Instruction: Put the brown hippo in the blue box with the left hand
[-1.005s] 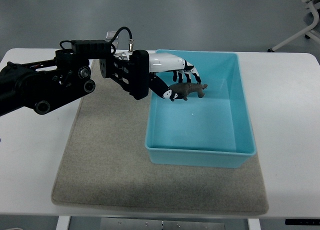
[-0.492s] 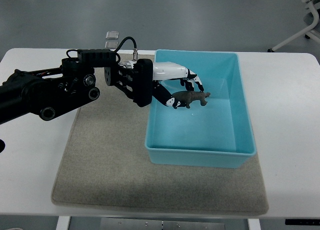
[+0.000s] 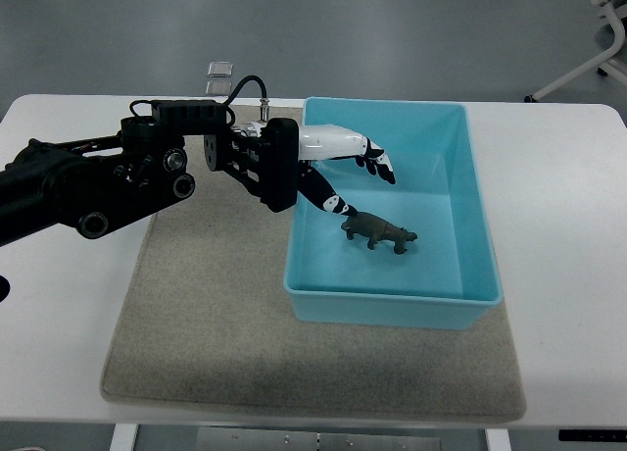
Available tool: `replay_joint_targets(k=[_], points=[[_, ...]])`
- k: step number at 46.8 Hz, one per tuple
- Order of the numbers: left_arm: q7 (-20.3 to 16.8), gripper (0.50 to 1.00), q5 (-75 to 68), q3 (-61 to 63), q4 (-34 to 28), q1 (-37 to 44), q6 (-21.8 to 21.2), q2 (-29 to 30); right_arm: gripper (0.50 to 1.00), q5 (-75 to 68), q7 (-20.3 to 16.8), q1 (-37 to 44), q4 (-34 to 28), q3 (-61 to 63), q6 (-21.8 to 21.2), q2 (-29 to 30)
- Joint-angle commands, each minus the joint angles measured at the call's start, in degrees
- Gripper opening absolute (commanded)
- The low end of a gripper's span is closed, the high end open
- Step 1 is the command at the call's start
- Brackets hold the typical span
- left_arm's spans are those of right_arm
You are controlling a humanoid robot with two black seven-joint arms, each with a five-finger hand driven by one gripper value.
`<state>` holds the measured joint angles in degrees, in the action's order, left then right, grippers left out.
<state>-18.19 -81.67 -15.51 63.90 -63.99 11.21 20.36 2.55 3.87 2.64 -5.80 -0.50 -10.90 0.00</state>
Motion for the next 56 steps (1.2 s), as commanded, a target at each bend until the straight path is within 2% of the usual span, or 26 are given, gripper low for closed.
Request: replay_joint_targets(k=[1,6,10,12,18,19,21,27,35,48,56], points=[[-0.01,0.765,0.11,-0.66,-0.27,-0.52,-0.58,0.03,0.936,0.0,0.0,0.08,0.0,-0.02,0.0,0.0],[-0.01,0.778,1.51,-1.19,-0.53,-0.96,-0.75,0.29,0.936,0.0,0.0,0.0,0.0,-0.02,0.0,0.0],[-0.01,0.859,5.2,-2.76,-0.62,-1.31,-0.75,0.73,0.936,0.0,0.0,0.08,0.0,-0.02,0.0,0.0],[0.08,0.881,6.87,-3.56,-1.06,-1.67,-0.75,0.82,0.936,0.0,0.0,0.0,0.0,-0.02,0.0,0.0],[0.0,0.889,9.34,-4.26,-3.52,-2.37,-0.75,1.17,0.936,0.0,0.0,0.0,0.0,0.06,0.0,0.0],[0.08,0.902,9.51,-4.53,-4.04,-2.46,-0.75,1.26,0.936,0.0,0.0,0.0,0.0,0.06,0.0,0.0],[0.08,0.96,10.04,-5.14,-4.84,-2.63,-0.75,1.35,0.936,0.0,0.0,0.0,0.0,-0.02,0.0,0.0],[0.08,0.992,12.67,-5.85,-7.03,-2.63,-0.84,1.61,0.936,0.0,0.0,0.0,0.0,-0.02,0.0,0.0],[0.08,0.994,20.32,-5.85,-10.28,-2.63,-1.1,1.79,0.936,0.0,0.0,0.0,0.0,-0.02,0.0,0.0],[-0.01,0.996,36.66,-5.67,-15.47,-2.37,-5.94,1.79,0.936,0.0,0.0,0.0,0.0,0.06,0.0,0.0],[0.17,0.994,46.5,-5.58,-18.2,-2.02,-6.38,1.53,0.936,0.0,0.0,0.08,0.0,0.06,0.0,0.0]])
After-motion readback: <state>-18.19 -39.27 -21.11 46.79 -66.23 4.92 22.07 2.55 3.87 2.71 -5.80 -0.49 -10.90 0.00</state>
